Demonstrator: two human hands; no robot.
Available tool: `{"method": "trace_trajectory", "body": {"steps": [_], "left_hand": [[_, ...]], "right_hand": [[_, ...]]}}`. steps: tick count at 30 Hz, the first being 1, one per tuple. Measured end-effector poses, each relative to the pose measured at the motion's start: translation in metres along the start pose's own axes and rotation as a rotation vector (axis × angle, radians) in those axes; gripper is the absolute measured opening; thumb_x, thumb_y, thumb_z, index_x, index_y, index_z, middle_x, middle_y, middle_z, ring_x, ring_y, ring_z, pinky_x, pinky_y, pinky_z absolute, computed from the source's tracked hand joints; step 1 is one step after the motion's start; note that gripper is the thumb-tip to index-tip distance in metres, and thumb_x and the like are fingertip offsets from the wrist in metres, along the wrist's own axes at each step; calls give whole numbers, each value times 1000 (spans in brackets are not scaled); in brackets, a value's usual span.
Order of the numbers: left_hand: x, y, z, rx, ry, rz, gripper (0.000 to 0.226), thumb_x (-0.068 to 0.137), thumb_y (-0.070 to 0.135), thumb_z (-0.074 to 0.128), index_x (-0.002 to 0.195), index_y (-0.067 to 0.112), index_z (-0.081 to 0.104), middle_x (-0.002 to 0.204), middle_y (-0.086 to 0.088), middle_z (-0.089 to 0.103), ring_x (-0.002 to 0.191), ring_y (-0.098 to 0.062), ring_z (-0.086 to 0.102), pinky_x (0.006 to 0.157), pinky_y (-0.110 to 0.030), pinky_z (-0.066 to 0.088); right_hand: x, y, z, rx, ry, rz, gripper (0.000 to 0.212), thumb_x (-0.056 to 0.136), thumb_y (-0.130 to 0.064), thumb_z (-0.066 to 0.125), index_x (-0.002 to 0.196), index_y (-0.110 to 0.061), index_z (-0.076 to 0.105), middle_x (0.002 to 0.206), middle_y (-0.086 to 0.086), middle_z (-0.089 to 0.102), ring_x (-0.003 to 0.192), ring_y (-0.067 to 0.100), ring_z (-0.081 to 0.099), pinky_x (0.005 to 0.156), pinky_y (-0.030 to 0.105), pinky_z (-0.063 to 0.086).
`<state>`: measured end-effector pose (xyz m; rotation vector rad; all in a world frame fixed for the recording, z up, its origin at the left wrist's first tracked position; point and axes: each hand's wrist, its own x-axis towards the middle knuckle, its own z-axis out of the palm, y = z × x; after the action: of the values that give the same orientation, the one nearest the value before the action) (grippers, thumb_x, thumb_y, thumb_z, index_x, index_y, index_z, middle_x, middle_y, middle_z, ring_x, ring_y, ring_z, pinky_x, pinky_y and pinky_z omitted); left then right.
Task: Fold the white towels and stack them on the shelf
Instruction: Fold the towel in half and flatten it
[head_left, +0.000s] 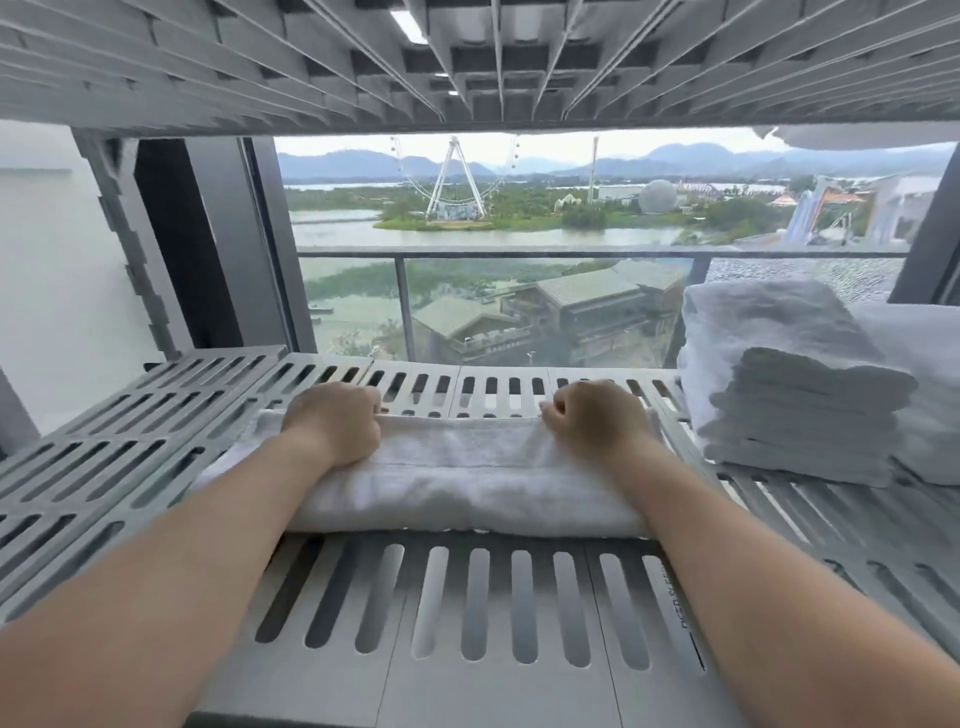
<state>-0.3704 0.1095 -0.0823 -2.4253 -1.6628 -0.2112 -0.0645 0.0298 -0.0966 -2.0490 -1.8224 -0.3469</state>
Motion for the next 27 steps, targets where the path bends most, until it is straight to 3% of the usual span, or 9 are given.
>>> {"method": "trace_trajectory", "body": {"steps": [5,8,11,14,16,20,22,24,27], "left_hand": [[-1,-2,15,-85,56,74,16,89,20,44,98,30,54,99,10,60,90,-13,55,75,-32,51],[-2,-7,30,-219,110,69,20,94,24,43,110,28,55,109,11,53,105,-13,51,87,-37,51],[1,-9,30,-243,68,70,19,95,28,40,103,26,58,105,6,61,103,-15,54,87,-37,50],[1,-6,24,-256,14,53,19,95,28,39,102,26,57,103,5,61,102,-17,55,90,-40,49],[2,0,18,-264,21,53,19,95,25,44,106,26,58,108,6,62,103,-16,56,95,-40,48],[2,39,4,-362,90,173,35,90,5,49,115,25,63,119,6,62,112,-17,57,102,-40,43],[0,69,-2,-398,81,284,31,93,13,49,115,28,64,123,5,62,115,-17,55,105,-41,41],[0,97,-4,-392,26,382,24,98,34,49,117,32,63,128,5,59,120,-17,53,106,-42,40],[2,124,3,-358,-150,411,48,95,64,41,131,36,56,143,5,50,131,-18,47,110,-44,37]], "right_hand": [[0,4,6,42,-153,-11,50,100,-46,48,61,-14,53,93,5,60,93,23,58,86,35,48],[-1,7,17,99,-143,13,44,97,-48,52,63,-20,54,90,0,60,83,17,56,83,35,49],[0,6,20,135,-107,39,26,93,-49,58,81,-26,54,84,-7,59,81,15,57,75,34,50],[0,5,22,156,-108,76,24,94,-49,57,95,-25,59,85,-9,56,87,16,57,76,35,49],[0,6,23,133,-100,76,29,97,-49,53,92,-23,64,85,-7,58,87,18,59,79,37,51],[2,15,17,217,-104,129,46,102,-49,40,75,-17,60,74,-5,59,79,21,58,68,36,42],[3,24,9,208,-137,154,55,100,-56,36,71,-15,56,72,-2,60,73,21,57,67,39,43],[2,36,-1,152,-174,153,60,95,-65,36,64,-16,48,66,-1,59,65,18,54,66,39,45],[-1,57,-13,116,-272,148,68,82,-79,46,66,-14,56,67,-1,63,69,18,60,68,37,49]]}}
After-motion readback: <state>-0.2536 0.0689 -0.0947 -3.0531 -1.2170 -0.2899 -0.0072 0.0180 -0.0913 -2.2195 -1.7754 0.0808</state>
